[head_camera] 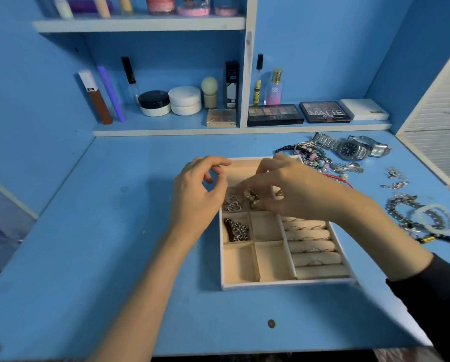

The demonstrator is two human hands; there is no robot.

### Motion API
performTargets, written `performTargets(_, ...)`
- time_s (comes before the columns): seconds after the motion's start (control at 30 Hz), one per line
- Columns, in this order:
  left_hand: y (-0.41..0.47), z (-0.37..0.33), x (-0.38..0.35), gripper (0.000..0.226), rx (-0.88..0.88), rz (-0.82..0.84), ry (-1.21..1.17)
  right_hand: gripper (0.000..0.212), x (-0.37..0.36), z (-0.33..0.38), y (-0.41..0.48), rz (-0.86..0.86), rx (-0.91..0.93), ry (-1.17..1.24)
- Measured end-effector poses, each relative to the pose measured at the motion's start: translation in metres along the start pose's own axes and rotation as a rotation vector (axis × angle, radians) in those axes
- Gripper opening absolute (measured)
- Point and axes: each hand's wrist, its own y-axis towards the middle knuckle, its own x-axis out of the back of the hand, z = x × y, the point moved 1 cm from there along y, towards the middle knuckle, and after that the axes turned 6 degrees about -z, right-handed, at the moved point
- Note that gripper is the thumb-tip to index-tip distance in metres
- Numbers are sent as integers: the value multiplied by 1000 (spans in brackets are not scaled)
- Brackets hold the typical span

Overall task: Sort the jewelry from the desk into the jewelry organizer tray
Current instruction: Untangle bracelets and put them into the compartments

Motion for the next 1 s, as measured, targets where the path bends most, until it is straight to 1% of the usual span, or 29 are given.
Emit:
performTargets(0.1, 0, 2, 1, 19, 11, 3, 0, 20, -1, -7, 0, -75, 32, 26)
performTargets(0.13, -1, 2, 1, 20, 10, 7, 1, 15, -3, -9, 0, -92, 23, 22)
performTargets(0.2, -1, 2, 0, 21, 1, 19, 2, 11, -7, -13, -4, -127, 5, 22)
performTargets(0.33, -2, 1, -1, 21, -2, 28, -21, 18, -17, -15, -11, -211, -6, 15)
performTargets(0.43, -2, 0, 0, 22, 2, 37, -18, 23, -18, -11, -12, -352, -14, -49)
performTargets(0.47, -2, 0, 0, 23, 3, 38, -14, 22, -18, -10, -12, -375, -7, -89)
performTargets(0.5, -2, 0, 0, 22, 3, 41, -12, 23, -19, -8, -13, -373, 8, -128)
performTargets(0.57, -2, 0, 1, 22, 5, 43, -16, 26, -22, -6, -16, -317, 35, -162)
performTargets(0.63, -2, 0, 1, 22, 10, 47, -17, 26, -21, -7, -18, -251, 29, -115)
performTargets(0.7, -3, 0, 1, 23, 13, 54, -9, 21, -16, -8, -18, -242, -25, -30)
performTargets(0.73, -3, 0, 1, 23, 14, 57, -5, 24, -15, -9, -18, -252, -61, -18)
performTargets(0.83, -3, -1, 1, 22, 12, 62, 4, 50, -16, -11, -16, -270, -126, -122)
performTargets(0.87, -3, -1, 1, 21, 13, 61, 3, 53, -18, -11, -16, -266, -127, -152)
performTargets(0.9, -3, -1, 1, 21, 14, 59, 2, 50, -19, -11, -15, -266, -122, -161)
performTargets(1.0, -3, -1, 1, 21, 15, 53, 6, 32, -18, -9, -16, -316, -80, -116)
